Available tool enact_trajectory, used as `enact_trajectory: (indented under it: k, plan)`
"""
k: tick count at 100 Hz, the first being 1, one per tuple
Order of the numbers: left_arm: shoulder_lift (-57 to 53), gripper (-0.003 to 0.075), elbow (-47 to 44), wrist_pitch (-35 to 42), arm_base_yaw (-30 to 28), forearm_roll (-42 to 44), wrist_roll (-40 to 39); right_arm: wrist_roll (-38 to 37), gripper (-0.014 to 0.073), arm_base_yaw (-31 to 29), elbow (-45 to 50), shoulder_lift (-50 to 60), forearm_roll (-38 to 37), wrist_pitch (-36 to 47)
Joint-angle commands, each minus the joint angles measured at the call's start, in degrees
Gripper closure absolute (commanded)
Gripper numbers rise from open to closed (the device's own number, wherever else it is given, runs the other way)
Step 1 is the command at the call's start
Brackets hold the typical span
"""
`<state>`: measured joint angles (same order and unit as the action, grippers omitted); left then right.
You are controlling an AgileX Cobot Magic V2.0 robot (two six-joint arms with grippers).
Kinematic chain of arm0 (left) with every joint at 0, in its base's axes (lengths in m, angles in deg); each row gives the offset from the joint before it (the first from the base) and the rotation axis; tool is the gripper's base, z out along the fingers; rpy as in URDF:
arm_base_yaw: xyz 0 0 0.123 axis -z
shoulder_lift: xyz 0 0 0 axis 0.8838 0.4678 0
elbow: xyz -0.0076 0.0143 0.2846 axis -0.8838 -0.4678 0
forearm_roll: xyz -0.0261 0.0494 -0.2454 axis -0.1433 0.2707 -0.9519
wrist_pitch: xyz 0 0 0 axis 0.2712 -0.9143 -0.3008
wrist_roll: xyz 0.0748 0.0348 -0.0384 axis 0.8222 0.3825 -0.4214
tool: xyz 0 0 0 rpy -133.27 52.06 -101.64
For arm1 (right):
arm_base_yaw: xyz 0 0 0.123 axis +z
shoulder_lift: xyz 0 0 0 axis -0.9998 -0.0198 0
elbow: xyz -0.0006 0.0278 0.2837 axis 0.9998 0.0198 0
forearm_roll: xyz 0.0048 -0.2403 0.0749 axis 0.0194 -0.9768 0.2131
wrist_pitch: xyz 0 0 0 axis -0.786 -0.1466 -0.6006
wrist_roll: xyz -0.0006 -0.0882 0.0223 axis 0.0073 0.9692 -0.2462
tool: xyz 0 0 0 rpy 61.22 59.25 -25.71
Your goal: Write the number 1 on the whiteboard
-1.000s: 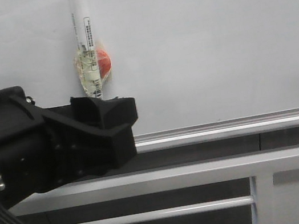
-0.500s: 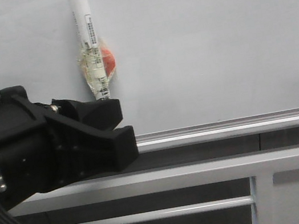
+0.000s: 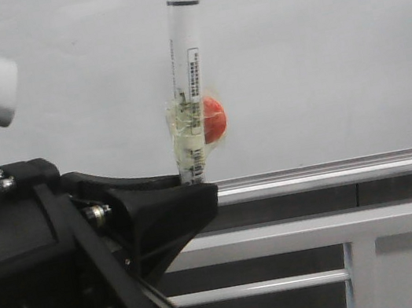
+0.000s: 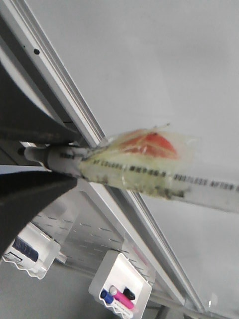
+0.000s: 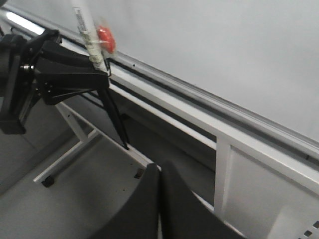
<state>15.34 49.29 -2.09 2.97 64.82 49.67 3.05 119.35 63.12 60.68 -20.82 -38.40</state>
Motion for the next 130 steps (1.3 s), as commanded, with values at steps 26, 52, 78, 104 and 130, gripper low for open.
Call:
enact_trajectory:
  k: [26, 52, 78, 104, 130]
  plan:
    - [-5.88, 0.0741, 5.07, -7.02, 0.35, 2.62, 13.42, 1.22, 0.0657, 1.67, -12.17, -14.24, -3.14, 1.86]
    - [-12.23, 0.0741, 11.38, -28.69, 0.35, -1.47, 27.68, 4.39, 0.0397, 5.25, -19.51, -21.15, -1.94, -2.22]
    - [-13.52, 0.0741, 11.91, -31.49, 0.35, -3.30, 33.78, 4.39, 0.0146, 7.31, -20.08, -22.73, -0.51, -0.54]
    - [-13.52, 0.0741, 16.16, -37.36, 0.35, -3.58, 37.21, 4.64, 0.0146, 7.49, -21.44, -26.83, 0.84, -0.34]
    - [-13.52, 0.0741, 16.66, -37.51, 0.35, -3.58, 39.14, 5.64, 0.0146, 7.55, -24.56, -32.94, 1.21, -0.20]
